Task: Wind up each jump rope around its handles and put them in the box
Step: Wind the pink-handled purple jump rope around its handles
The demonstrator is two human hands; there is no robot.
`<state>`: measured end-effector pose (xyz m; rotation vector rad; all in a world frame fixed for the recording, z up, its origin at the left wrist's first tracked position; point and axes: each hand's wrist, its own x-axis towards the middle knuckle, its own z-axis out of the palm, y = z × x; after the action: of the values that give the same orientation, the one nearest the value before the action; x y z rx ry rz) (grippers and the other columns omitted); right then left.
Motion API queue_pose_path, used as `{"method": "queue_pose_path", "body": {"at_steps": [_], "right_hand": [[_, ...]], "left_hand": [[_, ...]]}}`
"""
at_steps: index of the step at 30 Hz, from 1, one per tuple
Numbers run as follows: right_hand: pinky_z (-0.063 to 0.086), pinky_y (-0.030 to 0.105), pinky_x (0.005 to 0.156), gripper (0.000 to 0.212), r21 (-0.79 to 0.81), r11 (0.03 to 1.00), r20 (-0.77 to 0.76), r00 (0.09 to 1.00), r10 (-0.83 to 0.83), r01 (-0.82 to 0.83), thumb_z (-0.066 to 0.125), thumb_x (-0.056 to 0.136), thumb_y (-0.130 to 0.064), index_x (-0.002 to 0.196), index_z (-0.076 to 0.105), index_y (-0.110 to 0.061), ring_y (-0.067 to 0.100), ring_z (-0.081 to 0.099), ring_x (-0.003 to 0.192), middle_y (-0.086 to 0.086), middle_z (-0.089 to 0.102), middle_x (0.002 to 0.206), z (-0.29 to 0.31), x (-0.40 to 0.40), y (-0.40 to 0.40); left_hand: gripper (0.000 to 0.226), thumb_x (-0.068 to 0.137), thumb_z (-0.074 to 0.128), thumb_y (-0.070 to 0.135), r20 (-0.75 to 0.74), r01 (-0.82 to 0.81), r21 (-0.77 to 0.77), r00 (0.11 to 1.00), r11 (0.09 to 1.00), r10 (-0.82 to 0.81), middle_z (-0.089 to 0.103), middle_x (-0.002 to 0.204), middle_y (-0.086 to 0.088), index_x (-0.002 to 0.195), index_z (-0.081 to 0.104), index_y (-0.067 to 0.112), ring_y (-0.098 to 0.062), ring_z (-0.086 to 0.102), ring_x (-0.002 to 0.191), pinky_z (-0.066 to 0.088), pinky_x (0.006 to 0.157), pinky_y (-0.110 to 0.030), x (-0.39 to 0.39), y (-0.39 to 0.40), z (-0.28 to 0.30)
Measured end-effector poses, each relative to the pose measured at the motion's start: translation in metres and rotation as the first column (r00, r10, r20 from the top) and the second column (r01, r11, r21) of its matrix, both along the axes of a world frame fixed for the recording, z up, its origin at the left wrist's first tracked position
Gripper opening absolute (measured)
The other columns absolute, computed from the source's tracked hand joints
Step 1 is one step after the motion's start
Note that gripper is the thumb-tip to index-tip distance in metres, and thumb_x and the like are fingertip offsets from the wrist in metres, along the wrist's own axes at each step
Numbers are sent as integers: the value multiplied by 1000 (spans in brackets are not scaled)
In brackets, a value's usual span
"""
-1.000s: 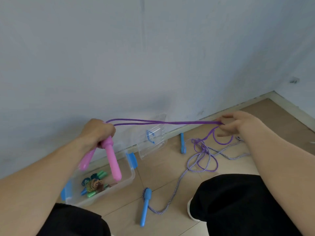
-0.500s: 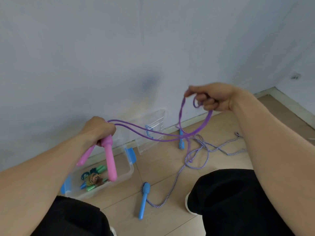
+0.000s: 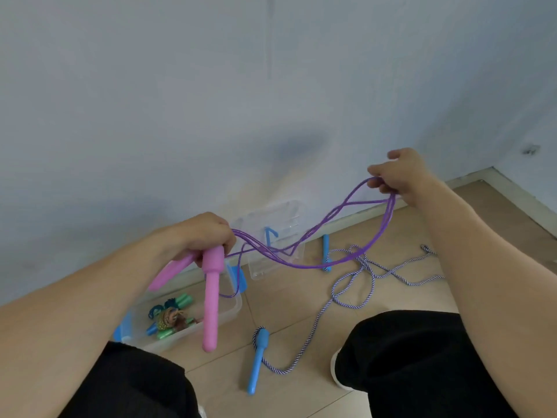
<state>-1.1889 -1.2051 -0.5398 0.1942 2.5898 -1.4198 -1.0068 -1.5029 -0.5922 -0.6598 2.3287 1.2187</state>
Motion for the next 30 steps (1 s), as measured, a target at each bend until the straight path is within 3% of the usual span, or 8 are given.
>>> {"method": "queue_pose_path", "body": {"at_steps": [3,5,9,11,14,18,24,30], "right_hand": [[58,41,77,85,118,988,-138,987,-86,102,65,73,-25,146,23,-16,30,71,87,20,63,114,-2,-16,0],[53,48,90,96,327,945,-31,999,33,-22,68,72,-35,149,16,-11,38,66,103,20,61,118,2,-13,-7],[42,38,101,68,696,607,227,920,320,-383,63,91,-42,142,42,-2,33,52,127,15,52,141,10,24,-31],[41,34,103,54,621,595,190,834,518,-511,63,91,-42,133,57,-9,26,55,124,9,58,136,10,43,-50],[47,29,97,35,190,681,42,699,714,-707,64,92,-40,116,70,-15,13,65,106,0,72,113,5,80,-85],[52,30,80,34,-202,536,11,545,838,-820,55,96,-48,98,68,-17,14,66,75,8,70,90,9,123,-120],[42,32,54,67,-44,474,173,461,870,-879,52,88,-66,100,65,-1,16,48,54,2,58,66,17,114,-124],[34,21,49,46,255,642,-52,653,756,-723,64,85,-57,75,69,-13,10,40,48,-7,51,53,21,88,-117]], "left_hand": [[15,68,56,-6,28,36,62,999,997,-38,59,69,-17,61,52,7,-28,51,60,37,44,-24,1,1,3],[11,71,53,-4,52,44,145,997,988,-52,65,71,-19,67,53,7,-29,55,66,38,44,-24,1,2,6],[7,61,55,7,76,29,310,996,950,-55,67,70,-20,68,52,7,-31,57,66,43,52,-26,4,8,17],[11,54,56,9,73,16,413,996,911,-50,64,67,-19,64,52,9,-32,55,70,49,59,-30,6,13,26],[13,58,54,6,78,4,562,995,827,-58,59,70,-19,68,47,8,-29,50,57,51,54,-30,9,21,39],[14,69,49,4,37,-57,751,998,658,45,54,68,-12,67,63,6,-24,56,53,51,47,-29,14,33,55],[50,81,51,41,107,-83,862,994,500,-20,56,69,-16,91,63,-6,-25,52,43,43,38,-22,14,29,59],[47,88,61,30,-32,7,883,998,469,45,62,106,-25,121,58,-2,-33,65,77,55,54,-32,17,21,59]]}}
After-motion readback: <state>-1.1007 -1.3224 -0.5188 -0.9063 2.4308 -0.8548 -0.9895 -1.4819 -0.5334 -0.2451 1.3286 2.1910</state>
